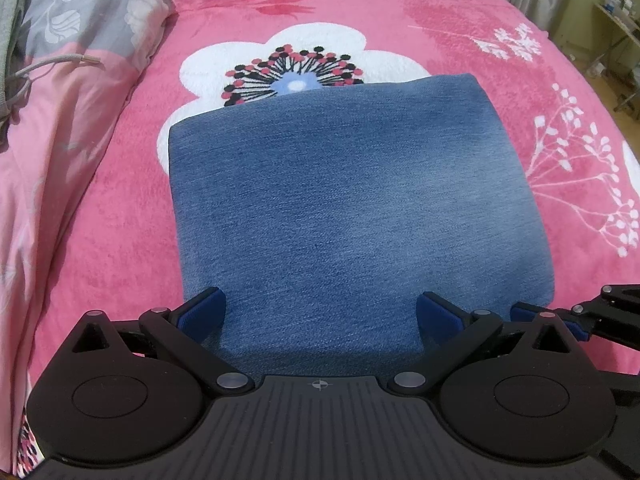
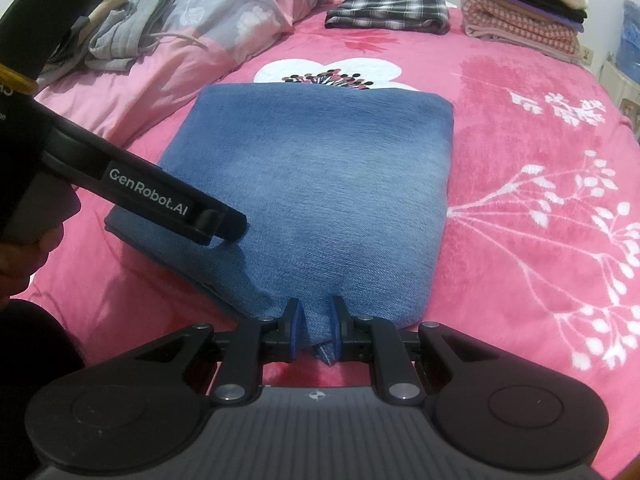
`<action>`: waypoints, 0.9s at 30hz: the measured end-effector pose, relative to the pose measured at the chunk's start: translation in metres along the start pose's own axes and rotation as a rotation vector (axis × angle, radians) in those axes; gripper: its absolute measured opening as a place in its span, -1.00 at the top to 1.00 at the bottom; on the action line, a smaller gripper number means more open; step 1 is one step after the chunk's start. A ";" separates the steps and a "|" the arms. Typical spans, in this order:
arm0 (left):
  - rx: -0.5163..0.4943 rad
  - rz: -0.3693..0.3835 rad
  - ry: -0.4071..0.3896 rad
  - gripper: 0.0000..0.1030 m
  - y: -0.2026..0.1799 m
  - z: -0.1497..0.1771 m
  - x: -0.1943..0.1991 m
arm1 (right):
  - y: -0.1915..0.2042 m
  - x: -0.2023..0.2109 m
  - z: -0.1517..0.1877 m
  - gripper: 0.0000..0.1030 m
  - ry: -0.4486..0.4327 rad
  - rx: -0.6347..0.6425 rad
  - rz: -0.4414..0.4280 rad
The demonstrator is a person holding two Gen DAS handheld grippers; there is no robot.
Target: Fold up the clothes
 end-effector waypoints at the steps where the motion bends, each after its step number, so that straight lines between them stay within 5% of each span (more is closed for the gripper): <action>1: -0.002 0.001 -0.006 -1.00 0.000 0.000 0.000 | 0.000 0.000 0.000 0.69 -0.001 -0.001 -0.001; 7: 0.019 0.036 -0.067 -0.97 0.004 -0.001 0.014 | -0.002 0.001 0.001 0.70 -0.005 -0.006 -0.007; 16: 0.130 0.115 -0.276 -0.98 0.049 -0.012 0.062 | 0.005 0.009 -0.002 0.57 -0.033 0.037 0.015; 19: 0.156 0.125 -0.269 -0.98 0.070 -0.010 0.062 | 0.009 0.018 -0.006 0.31 -0.052 0.040 0.021; 27: 0.198 0.135 -0.221 -0.97 0.087 0.003 0.049 | -0.004 0.042 -0.024 0.16 -0.127 -0.046 0.061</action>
Point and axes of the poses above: each gripper's, at about its wrist camera, not at the fingertips, and x roughly against the way its jaws point, y to its left, z to its underside, the point moved 8 cm from there along -x, roughly the way its jaws point
